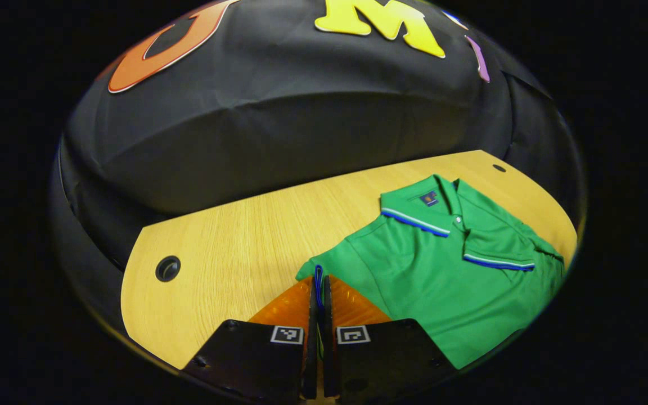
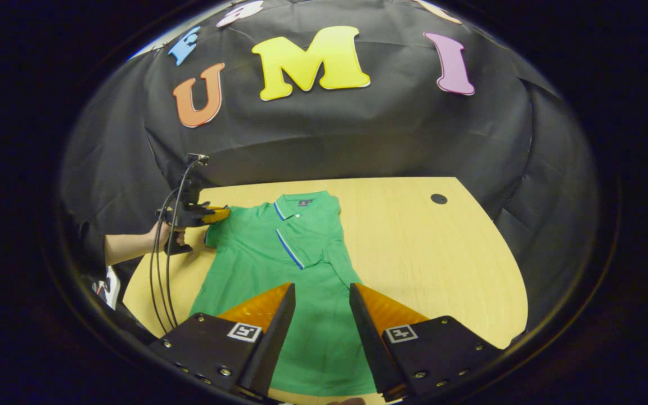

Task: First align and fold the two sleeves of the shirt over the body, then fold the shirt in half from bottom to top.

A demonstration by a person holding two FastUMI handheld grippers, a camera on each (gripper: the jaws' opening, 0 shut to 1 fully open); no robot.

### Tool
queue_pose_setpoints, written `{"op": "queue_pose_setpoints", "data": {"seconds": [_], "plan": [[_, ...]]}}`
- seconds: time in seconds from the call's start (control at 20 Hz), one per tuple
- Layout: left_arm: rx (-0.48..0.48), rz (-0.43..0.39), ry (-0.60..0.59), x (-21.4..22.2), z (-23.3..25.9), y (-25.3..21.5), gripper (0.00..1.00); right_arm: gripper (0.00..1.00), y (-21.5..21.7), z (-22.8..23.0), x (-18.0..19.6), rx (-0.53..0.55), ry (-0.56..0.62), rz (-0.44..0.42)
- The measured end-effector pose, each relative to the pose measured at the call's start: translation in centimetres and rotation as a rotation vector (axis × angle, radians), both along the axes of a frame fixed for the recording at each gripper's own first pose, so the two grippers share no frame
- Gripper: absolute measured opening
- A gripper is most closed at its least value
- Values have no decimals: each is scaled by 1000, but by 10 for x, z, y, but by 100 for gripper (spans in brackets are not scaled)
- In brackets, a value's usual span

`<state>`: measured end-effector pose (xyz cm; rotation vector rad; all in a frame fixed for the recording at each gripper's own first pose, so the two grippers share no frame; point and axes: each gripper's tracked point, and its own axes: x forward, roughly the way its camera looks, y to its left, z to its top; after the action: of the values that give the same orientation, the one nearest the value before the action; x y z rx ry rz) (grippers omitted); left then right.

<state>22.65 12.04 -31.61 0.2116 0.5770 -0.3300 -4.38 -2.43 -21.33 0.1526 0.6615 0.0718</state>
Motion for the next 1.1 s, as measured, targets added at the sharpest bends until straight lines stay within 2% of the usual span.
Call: {"op": "queue_pose_setpoints", "data": {"seconds": [0.35, 0.5, 0.7, 1.1], "plan": [[16, -52, -48, -16, 54, -36, 7, 66, -3, 7, -3, 45, -27, -20], [59, -67, -41, -25, 65, -58, 7, 66, -12, 14, -9, 57, -48, -37], [151, -100, -23, -46, 62, -94, 7, 66, -32, 20, -19, 78, -68, -88], [144, -224, 56, -98, 14, -194, 7, 65, -69, 16, -41, 91, -66, -162]]}}
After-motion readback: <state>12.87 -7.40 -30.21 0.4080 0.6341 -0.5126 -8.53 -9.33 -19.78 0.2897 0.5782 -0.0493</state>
